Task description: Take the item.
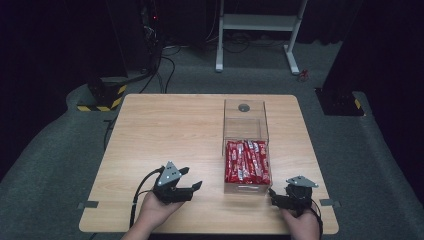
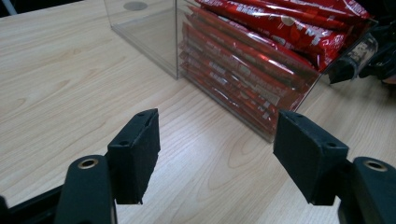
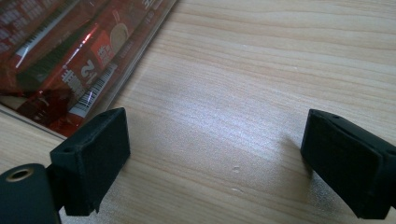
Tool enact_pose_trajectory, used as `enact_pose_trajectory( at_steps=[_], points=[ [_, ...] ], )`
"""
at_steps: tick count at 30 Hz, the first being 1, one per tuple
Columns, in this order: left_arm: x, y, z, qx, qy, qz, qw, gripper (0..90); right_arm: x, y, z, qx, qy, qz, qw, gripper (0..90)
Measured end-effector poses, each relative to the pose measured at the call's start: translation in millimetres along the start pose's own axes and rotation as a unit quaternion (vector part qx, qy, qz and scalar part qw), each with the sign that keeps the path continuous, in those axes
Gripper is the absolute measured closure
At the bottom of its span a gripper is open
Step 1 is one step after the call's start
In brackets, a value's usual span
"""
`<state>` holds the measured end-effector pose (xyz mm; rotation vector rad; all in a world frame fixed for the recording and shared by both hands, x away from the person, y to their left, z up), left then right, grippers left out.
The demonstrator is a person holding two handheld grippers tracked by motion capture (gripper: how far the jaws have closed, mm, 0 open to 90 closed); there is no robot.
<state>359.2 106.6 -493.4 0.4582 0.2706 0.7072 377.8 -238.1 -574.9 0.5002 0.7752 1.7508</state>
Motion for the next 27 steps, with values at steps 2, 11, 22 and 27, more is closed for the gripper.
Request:
enact_pose_trajectory(
  at_steps=[2, 11, 22, 27],
  points=[
    [-1.6, -1.2, 2.3, 0.0, -0.001, -0.001, 1.0, 32.1, 0.0, 0.0, 0.0, 0.0, 0.0, 0.0, 1.0, 7.9],
    [-9.1, -8.4, 8.9, 0.002, -0.005, -0.009, 0.9999, 32.5, -0.1, 0.1, 0.0, 0.0, 0.0, 0.0, 1.0, 7.9],
    [-13.6, -17.2, 23.1, -0.01, 0.005, -0.018, 0.9998, 33.7, -1.3, 2.9, -1.8, 0.011, 0.007, 0.006, 0.9999, 7.8],
    [-19.0, -20.8, 30.0, -0.012, 0.0, -0.022, 0.9997, 34.0, -4.2, 4.7, -4.8, 0.001, 0.008, 0.01, 0.9999, 7.9]
  ],
)
Point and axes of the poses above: each handheld gripper's, and its own axes: y roughly backward along the jaws, z roughly out of its top, x roughly to its left, the point moved 7 cm from there along -y, roughly forward along the jaws, and after that the axes turned 3 degrees about -z, right-handed, at the moved point
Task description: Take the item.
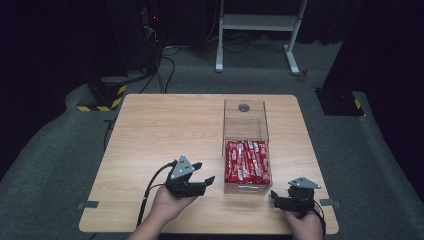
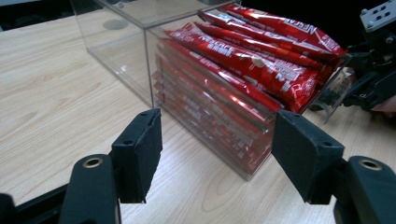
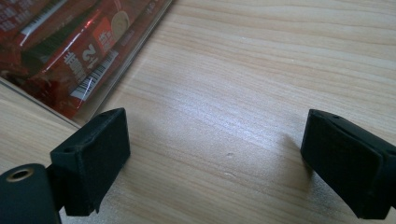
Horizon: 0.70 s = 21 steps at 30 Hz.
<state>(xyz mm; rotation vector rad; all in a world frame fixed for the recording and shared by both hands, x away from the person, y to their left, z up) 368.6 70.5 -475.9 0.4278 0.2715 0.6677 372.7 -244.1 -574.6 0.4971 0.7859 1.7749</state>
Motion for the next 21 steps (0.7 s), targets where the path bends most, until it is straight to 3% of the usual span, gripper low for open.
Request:
enact_pose_trajectory(
  at_steps=[4, 5, 7, 9, 10, 21],
  points=[
    [-2.7, -2.3, 3.4, -0.002, -0.004, -0.004, 1.0, 34.2, 0.0, -0.2, 0.1, 0.0, -0.001, -0.002, 1.0, 7.8],
    [-7.6, -5.9, 6.9, -0.023, 0.024, -0.006, 0.9994, 34.2, 0.3, -0.4, 0.2, -0.001, -0.003, -0.003, 1.0, 7.8],
    [-11.0, -8.7, 9.6, -0.028, 0.032, -0.007, 0.9991, 34.3, 0.3, -0.4, 0.2, -0.001, -0.001, -0.003, 1.0, 7.8],
    [-12.0, -9.6, 11.2, -0.022, 0.019, -0.009, 0.9995, 34.5, 0.7, -0.4, 0.4, -0.001, -0.004, -0.004, 1.0, 7.9],
    [-9.8, -8.7, 11.2, 0.0, -0.012, -0.01, 0.9999, 34.6, 0.7, -0.4, 0.4, -0.001, -0.004, -0.004, 1.0, 7.9],
    [-19.3, -20.4, 19.2, 0.006, -0.021, -0.025, 0.9995, 35.5, 0.6, -0.3, 0.2, -0.001, -0.002, -0.003, 1.0, 7.9]
  ],
)
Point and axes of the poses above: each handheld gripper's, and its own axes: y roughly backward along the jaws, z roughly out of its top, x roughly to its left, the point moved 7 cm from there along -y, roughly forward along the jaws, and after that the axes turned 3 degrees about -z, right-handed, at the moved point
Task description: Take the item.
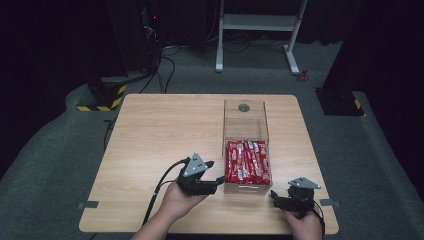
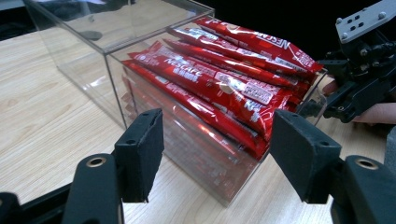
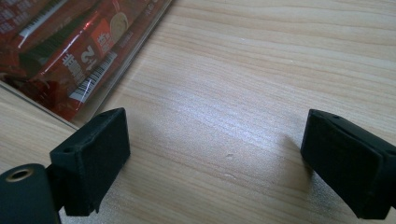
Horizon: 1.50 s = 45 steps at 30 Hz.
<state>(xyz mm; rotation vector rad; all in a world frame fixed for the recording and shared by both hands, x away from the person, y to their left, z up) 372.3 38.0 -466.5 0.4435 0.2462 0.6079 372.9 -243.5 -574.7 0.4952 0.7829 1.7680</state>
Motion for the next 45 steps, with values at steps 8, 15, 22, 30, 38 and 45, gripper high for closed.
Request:
enact_pose_trajectory(
  at_steps=[8, 15, 22, 30, 38, 45],
  points=[
    [-4.8, -8.6, 7.9, 0.001, -0.005, -0.008, 1.0, 36.6, 0.3, -0.1, 0.1, -0.001, 0.002, 0.002, 1.0, 7.9],
    [-10.1, -19.2, 12.6, 0.008, -0.012, -0.016, 0.9998, 41.2, 0.6, -0.1, 0.1, -0.001, 0.001, 0.002, 1.0, 7.9],
    [-11.3, -31.0, 14.6, 0.02, -0.007, -0.016, 0.9996, 50.4, 0.9, 0.0, 0.0, 0.0, 0.0, 0.003, 1.0, 7.9],
    [-14.2, -41.2, 10.9, 0.024, -0.003, -0.013, 0.9996, 63.7, 1.1, 0.2, -0.2, 0.001, 0.005, 0.005, 1.0, 8.0],
    [-17.4, -47.1, 5.5, 0.015, 0.006, -0.009, 0.9998, 70.3, 1.7, 0.3, -0.2, 0.001, 0.004, 0.005, 1.0, 8.0],
    [-17.0, -47.9, 0.0, 0.008, 0.009, -0.006, 0.9999, 74.9, 1.8, 0.3, -0.2, 0.001, 0.004, 0.005, 1.0, 8.0]
  ],
)
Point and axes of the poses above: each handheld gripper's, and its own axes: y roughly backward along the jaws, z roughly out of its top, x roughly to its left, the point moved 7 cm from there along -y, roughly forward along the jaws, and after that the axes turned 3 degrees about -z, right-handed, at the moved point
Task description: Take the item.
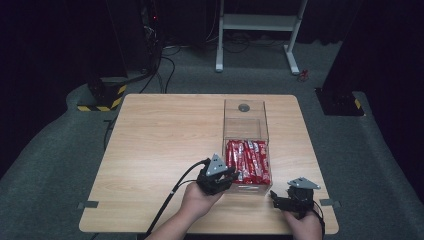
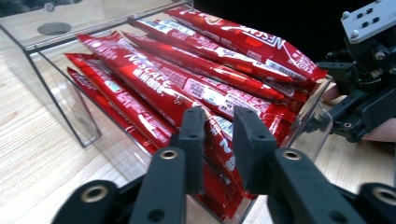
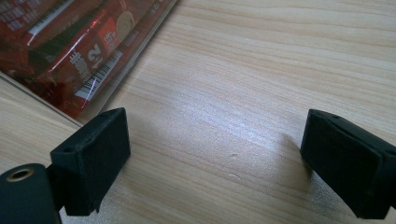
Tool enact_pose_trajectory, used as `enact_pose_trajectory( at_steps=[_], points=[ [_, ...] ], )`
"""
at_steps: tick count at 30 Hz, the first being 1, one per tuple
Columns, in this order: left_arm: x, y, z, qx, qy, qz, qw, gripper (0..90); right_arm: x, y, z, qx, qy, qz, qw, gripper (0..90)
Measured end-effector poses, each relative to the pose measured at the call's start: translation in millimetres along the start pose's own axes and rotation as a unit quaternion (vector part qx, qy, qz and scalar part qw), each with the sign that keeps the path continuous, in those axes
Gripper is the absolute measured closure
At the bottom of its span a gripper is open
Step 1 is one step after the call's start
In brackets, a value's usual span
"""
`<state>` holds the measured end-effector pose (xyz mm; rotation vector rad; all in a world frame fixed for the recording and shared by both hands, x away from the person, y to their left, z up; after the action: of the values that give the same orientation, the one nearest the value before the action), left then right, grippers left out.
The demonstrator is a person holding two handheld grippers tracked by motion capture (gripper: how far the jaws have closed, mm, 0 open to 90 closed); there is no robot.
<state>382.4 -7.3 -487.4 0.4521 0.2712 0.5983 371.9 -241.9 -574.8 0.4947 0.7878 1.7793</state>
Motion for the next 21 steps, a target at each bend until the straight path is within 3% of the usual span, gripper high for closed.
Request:
enact_pose_trajectory(
  at_steps=[4, 11, 21],
  points=[
    [2.4, -0.2, -3.7, -0.008, 0.012, -0.001, 0.9999, 80.0, 0.0, 0.0, 0.0, 0.0, 0.0, 0.0, 1.0, 8.0],
    [1.8, 1.0, -6.7, -0.022, 0.009, 0.002, 0.9997, 86.6, 0.0, 0.3, 0.0, -0.001, -0.001, -0.001, 1.0, 8.9],
    [-1.4, 8.2, -4.9, -0.05, -0.021, 0.004, 0.9985, 88.4, 0.1, 1.0, -0.1, -0.005, 0.0, -0.003, 1.0, 11.6]
  ],
)
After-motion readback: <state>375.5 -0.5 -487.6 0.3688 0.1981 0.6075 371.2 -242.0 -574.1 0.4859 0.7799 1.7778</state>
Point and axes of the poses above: each handheld gripper's, and its own axes: y roughly backward along the jaws, z roughly out of its top, x roughly to its left, the point moved 7 cm from there along -y, roughly forward along the jaws, and after that the axes turned 3 degrees about -z, right-handed, at the moved point
